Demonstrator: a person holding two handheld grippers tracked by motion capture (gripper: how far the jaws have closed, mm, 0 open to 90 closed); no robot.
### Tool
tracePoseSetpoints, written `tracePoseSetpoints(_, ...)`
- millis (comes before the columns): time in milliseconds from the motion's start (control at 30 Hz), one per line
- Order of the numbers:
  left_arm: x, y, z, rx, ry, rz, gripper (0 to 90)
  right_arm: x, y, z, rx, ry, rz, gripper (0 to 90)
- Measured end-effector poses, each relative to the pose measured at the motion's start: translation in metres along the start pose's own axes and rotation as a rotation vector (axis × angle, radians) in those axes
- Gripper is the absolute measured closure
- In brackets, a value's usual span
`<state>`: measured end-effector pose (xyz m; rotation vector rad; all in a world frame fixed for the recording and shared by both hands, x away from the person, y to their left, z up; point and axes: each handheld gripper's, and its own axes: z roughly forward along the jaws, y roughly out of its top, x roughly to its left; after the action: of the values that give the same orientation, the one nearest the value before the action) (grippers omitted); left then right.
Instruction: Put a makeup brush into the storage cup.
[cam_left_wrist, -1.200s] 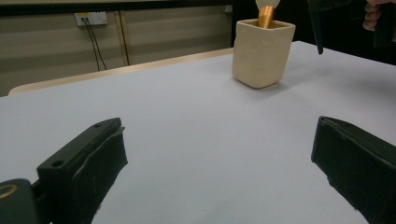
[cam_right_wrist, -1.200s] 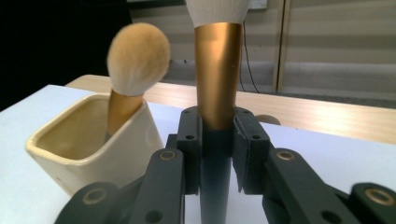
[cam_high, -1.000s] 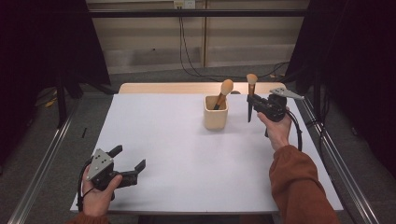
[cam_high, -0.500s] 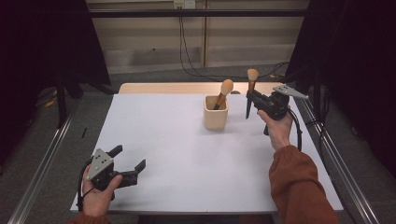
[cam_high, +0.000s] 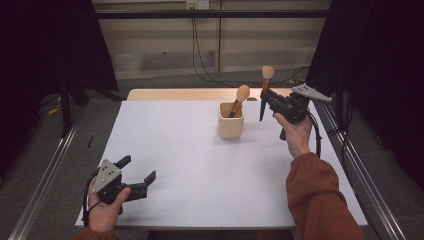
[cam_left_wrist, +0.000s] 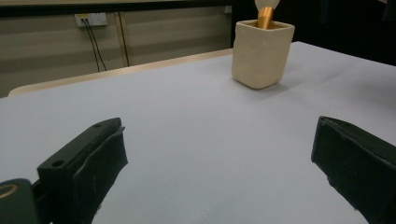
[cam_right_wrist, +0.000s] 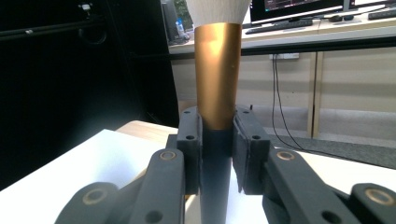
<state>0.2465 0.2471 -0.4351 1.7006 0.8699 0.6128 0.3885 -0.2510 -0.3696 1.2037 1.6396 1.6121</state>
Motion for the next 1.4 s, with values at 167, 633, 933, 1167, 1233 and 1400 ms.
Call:
tracePoseSetpoints(167,0.0,0.0,0.0,0.008,-0.005,0.004,3.0,0.003,0.006,0.001,-0.006,0.021,-0.001,75.1)
tracePoseSetpoints(633,0.0,0.0,0.0,-0.003,-0.003,-0.009,3.1,0.02,0.022,0.012,-0.03,0.062,-0.018,75.1)
tracePoseSetpoints(933,-0.001,0.001,0.0,0.005,-0.016,-0.021,3.2,0.031,0.027,0.023,-0.032,0.086,-0.023,75.1)
tracePoseSetpoints(1167,-0.001,0.001,-0.001,0.0,-0.012,-0.007,3.2,0.038,0.028,0.034,-0.021,0.101,-0.024,75.1)
tracePoseSetpoints(1233,-0.001,0.001,-0.001,-0.004,-0.011,-0.011,3.2,0.039,0.028,0.036,-0.017,0.105,-0.024,75.1)
tracePoseSetpoints(1400,-0.001,0.001,-0.001,-0.001,-0.009,-0.005,3.2,0.042,0.028,0.04,-0.014,0.113,-0.027,75.1)
